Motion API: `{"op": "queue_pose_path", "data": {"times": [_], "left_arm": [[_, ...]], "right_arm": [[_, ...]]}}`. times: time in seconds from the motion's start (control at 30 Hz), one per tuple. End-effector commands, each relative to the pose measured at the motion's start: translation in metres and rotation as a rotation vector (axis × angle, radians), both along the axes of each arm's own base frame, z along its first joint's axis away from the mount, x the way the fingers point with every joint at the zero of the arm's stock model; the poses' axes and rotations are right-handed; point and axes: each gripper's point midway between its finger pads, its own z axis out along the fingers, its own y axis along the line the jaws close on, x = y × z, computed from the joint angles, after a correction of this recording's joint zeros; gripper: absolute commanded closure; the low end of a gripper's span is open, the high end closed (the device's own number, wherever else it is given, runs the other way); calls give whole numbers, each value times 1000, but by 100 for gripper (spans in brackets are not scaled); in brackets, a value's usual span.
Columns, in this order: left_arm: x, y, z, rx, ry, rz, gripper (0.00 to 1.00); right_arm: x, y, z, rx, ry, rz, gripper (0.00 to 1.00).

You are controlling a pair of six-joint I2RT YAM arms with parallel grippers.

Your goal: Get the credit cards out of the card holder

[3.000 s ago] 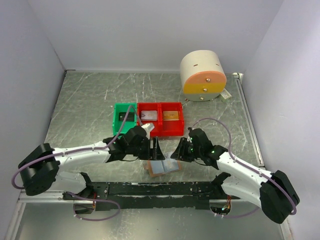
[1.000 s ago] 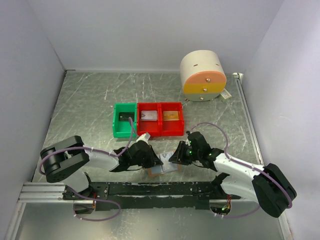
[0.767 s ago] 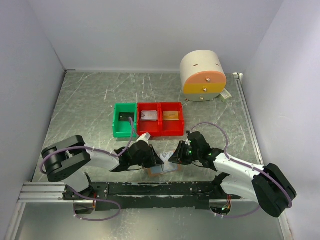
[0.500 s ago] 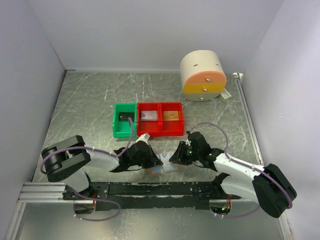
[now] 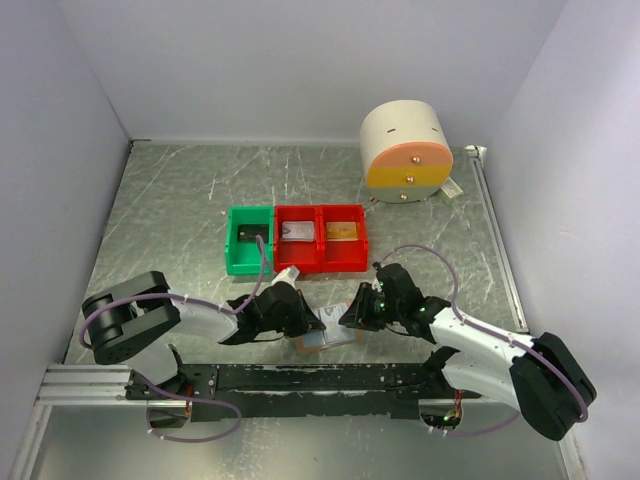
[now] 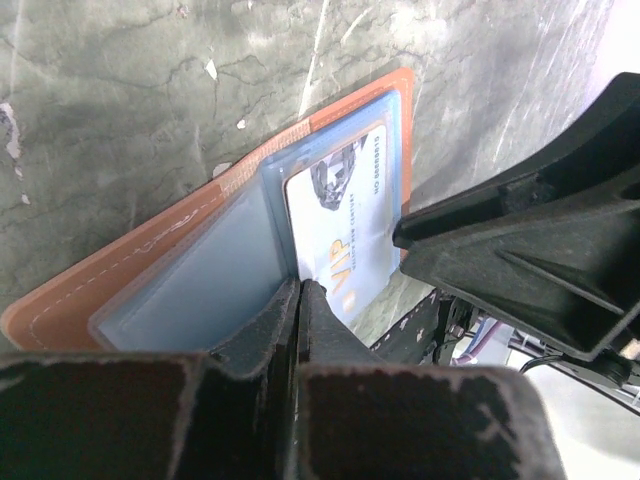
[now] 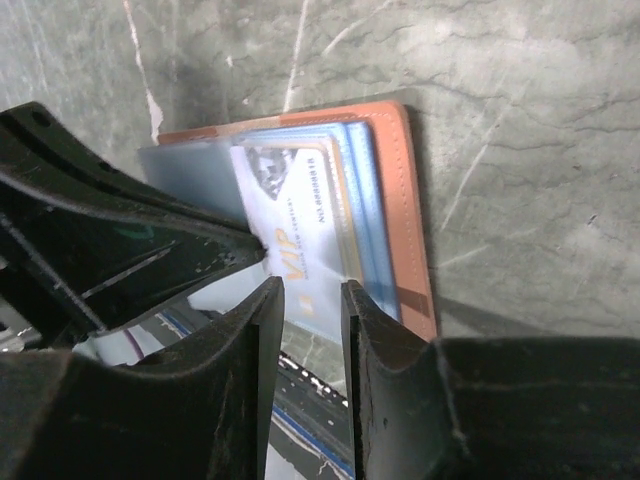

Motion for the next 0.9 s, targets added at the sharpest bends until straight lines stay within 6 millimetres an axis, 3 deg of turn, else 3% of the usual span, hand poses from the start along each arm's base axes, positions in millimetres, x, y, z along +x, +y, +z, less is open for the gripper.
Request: {"op": "queue_pose_path", "data": {"times": [0.0,0.1,0.2,0.47,0.67,0.87], "left_arm": [[1,-4,-3,10,-6,-7,90],[2,-2,-3,18,-10,-3,90],[2,-2,-2,24,-12,-2,89],[2,5,0,52,-26,3,93],[4,11,3,73,-37,9,90],[4,8,5,65,-32,10,81]], "right_arm": [[1,12,26,62,-54,46,70],[1,21,32,83,-62,75,69],[0,24,20,40,-34,91,69],[-5,-14,-29,-187,55,-19,69],[-11,-22,-40,-233,84,-23,69],[-12,-23,-42,-244,89,-19,69]]}}
